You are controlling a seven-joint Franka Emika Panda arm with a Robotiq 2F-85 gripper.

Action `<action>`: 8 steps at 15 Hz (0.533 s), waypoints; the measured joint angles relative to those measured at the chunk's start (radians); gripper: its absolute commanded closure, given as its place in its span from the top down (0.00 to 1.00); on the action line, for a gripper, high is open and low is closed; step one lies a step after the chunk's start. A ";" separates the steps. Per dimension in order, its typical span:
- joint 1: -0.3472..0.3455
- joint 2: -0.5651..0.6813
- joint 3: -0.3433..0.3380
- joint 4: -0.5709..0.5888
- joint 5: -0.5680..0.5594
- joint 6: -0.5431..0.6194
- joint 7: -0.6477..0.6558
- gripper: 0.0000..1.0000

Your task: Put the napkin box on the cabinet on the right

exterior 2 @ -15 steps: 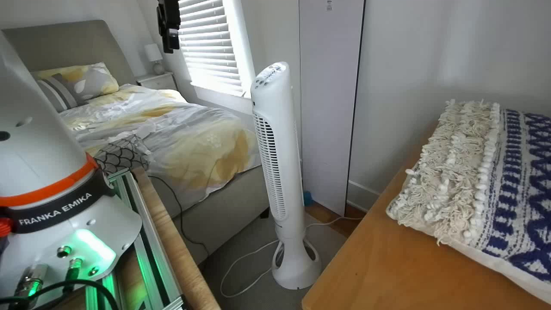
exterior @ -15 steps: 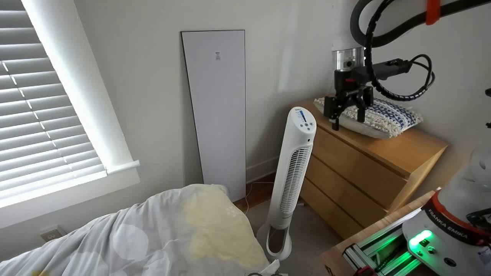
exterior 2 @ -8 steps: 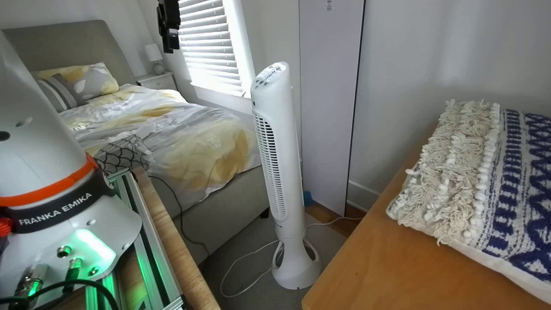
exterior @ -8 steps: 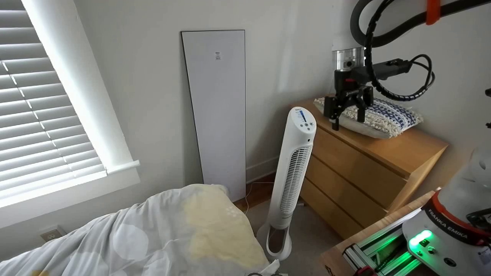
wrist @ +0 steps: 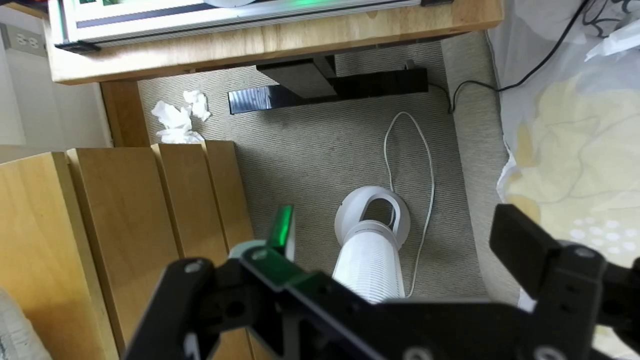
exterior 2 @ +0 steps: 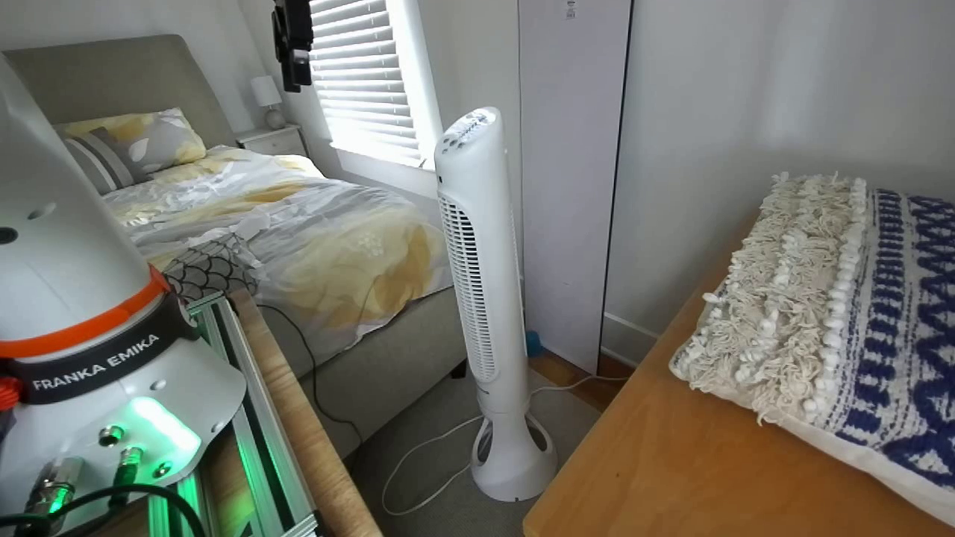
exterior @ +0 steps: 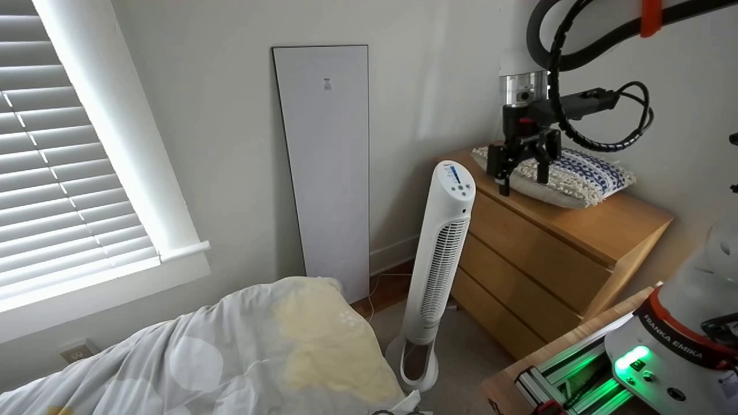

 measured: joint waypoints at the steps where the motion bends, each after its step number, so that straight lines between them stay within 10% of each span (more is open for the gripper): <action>1: 0.002 0.001 0.000 0.001 -0.001 0.001 -0.001 1.00; 8: 0.055 0.043 0.014 0.034 -0.003 0.013 -0.007 1.00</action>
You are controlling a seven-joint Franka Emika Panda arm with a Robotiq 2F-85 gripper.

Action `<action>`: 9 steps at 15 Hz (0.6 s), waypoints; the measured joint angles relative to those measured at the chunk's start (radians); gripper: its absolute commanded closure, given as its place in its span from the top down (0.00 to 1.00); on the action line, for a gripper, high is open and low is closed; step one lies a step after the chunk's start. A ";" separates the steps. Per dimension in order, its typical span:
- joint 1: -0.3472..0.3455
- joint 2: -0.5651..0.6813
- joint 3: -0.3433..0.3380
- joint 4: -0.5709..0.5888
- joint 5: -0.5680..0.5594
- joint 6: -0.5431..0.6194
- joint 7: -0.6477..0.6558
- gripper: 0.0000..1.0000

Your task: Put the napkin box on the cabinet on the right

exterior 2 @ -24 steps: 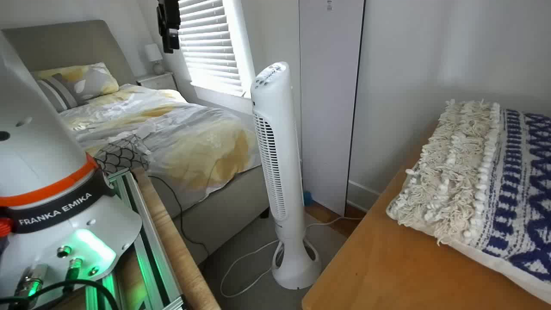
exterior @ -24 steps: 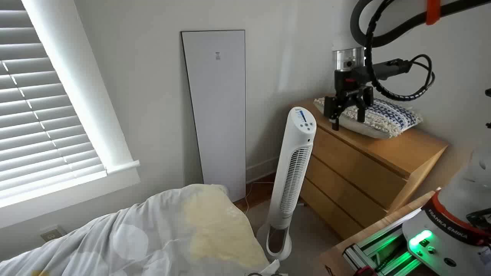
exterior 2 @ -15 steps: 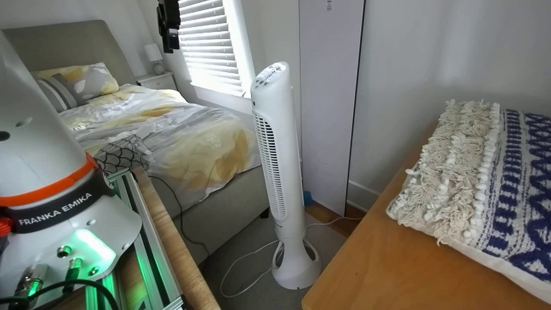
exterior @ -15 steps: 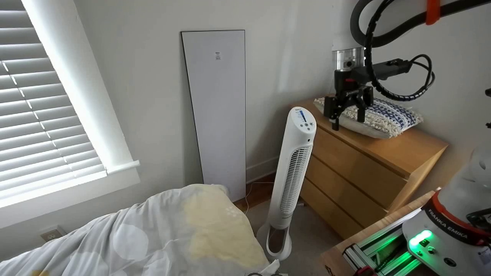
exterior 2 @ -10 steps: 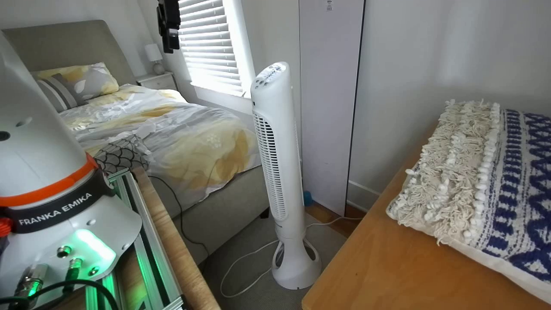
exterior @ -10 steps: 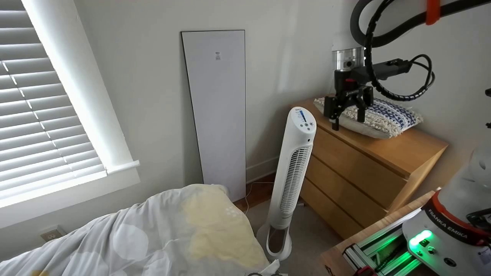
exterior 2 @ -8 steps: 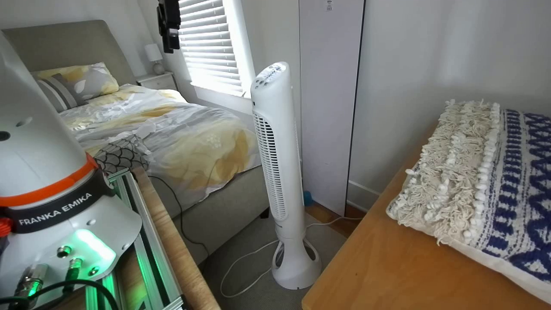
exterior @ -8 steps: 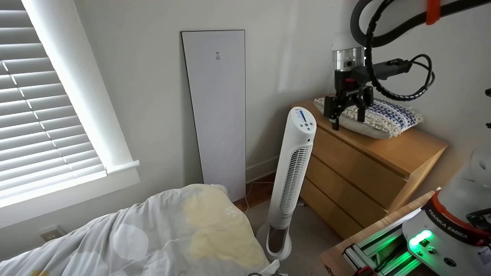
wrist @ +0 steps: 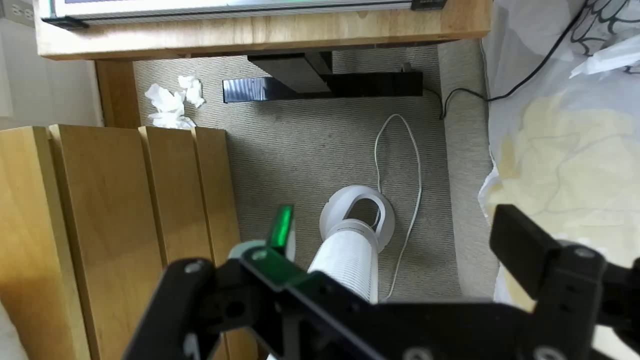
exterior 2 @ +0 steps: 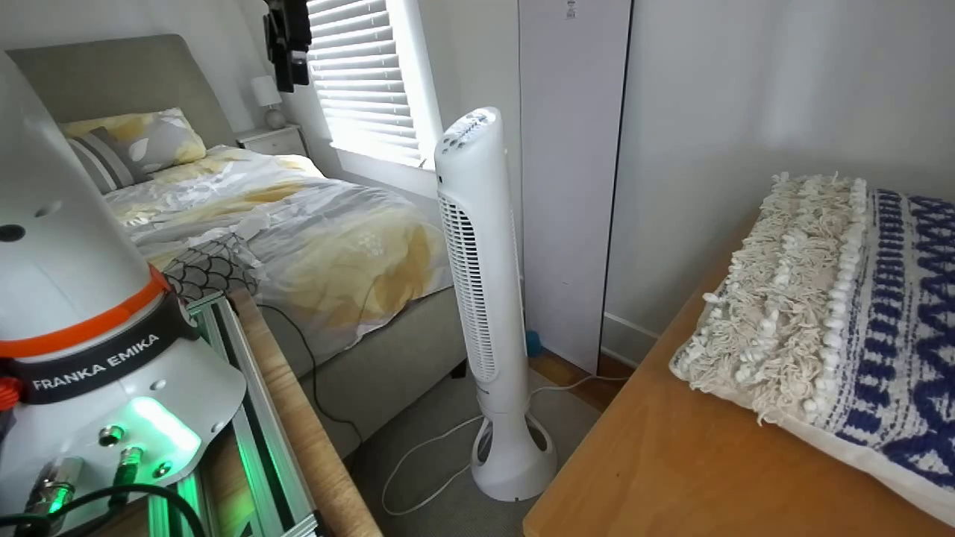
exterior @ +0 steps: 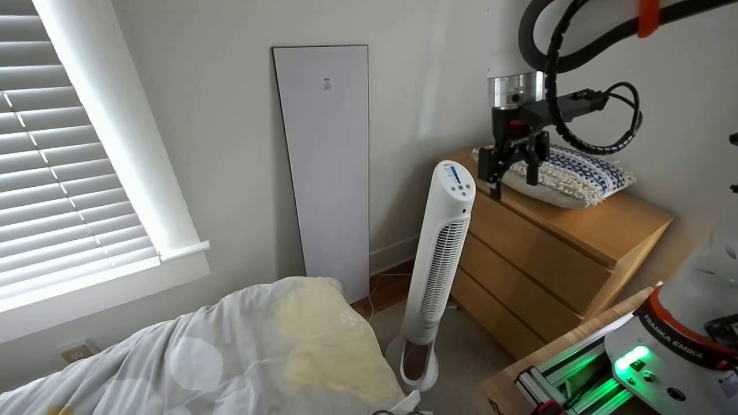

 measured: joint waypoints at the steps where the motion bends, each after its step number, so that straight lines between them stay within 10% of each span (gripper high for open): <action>1: 0.008 0.006 0.002 0.004 0.000 0.003 -0.002 1.00; 9: 0.068 0.018 0.024 0.013 -0.021 0.111 -0.066 1.00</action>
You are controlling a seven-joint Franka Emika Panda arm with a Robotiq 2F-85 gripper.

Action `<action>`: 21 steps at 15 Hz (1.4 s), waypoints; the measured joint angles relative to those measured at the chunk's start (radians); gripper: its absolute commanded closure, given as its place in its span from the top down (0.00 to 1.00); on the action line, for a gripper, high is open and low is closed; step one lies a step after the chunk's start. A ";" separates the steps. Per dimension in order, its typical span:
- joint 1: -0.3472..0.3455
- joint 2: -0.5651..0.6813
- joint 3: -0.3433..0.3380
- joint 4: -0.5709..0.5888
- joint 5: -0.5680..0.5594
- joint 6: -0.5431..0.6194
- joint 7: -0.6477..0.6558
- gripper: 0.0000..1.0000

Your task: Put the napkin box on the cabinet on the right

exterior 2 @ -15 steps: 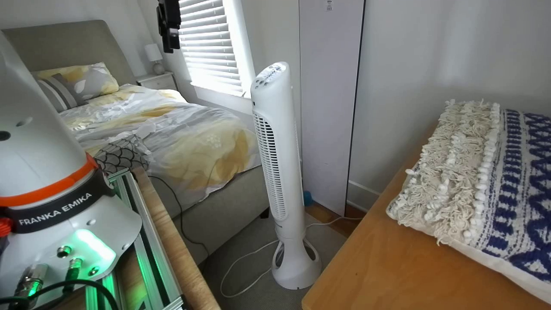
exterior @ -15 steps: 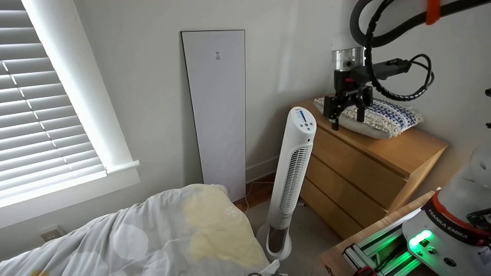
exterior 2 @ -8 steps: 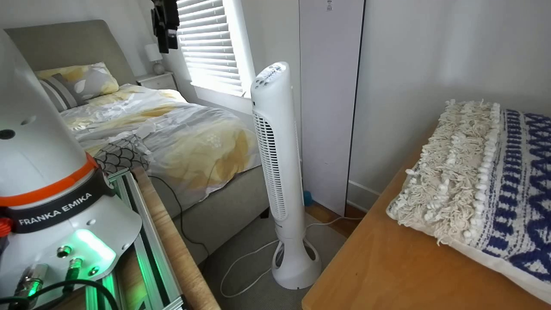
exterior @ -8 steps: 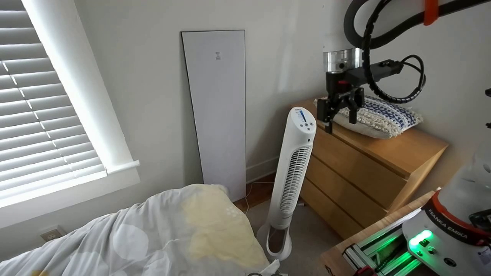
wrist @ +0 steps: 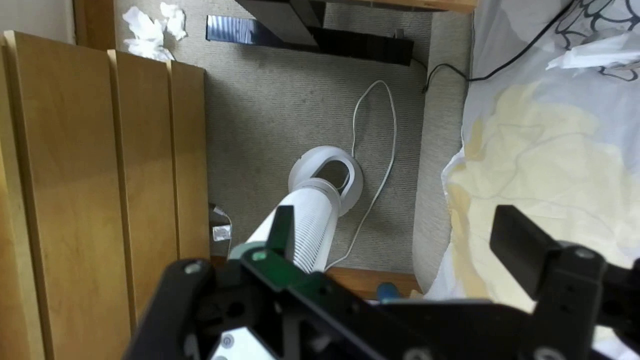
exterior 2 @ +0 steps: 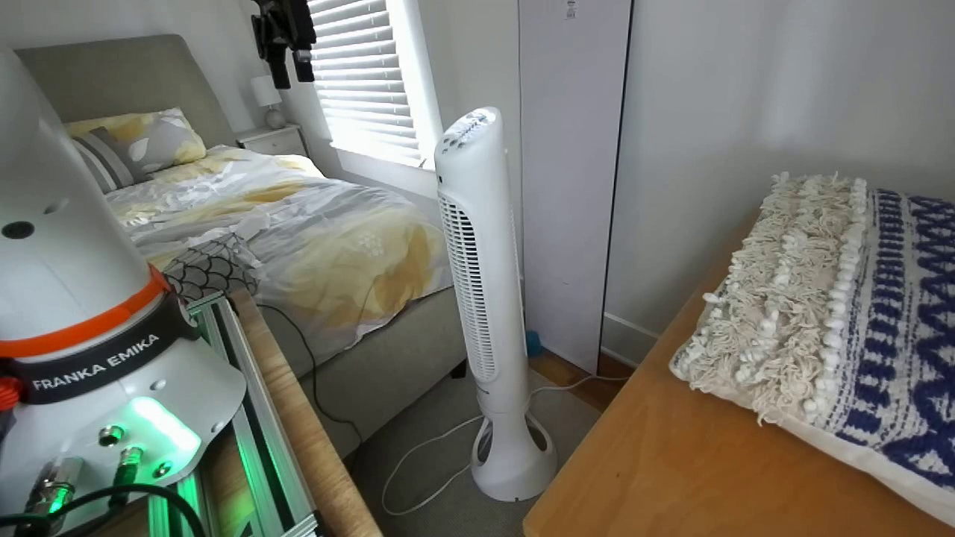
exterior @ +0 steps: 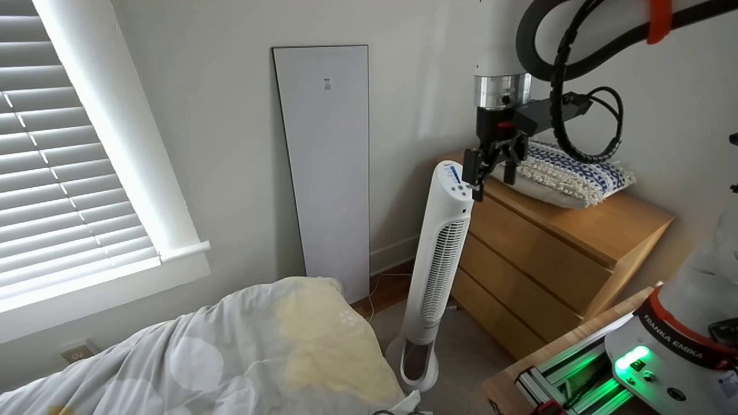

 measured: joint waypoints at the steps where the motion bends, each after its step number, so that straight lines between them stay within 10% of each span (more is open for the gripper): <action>1: 0.005 0.000 0.002 0.000 -0.002 0.010 -0.007 1.00; 21: 0.008 0.003 0.005 0.001 -0.007 0.016 -0.016 1.00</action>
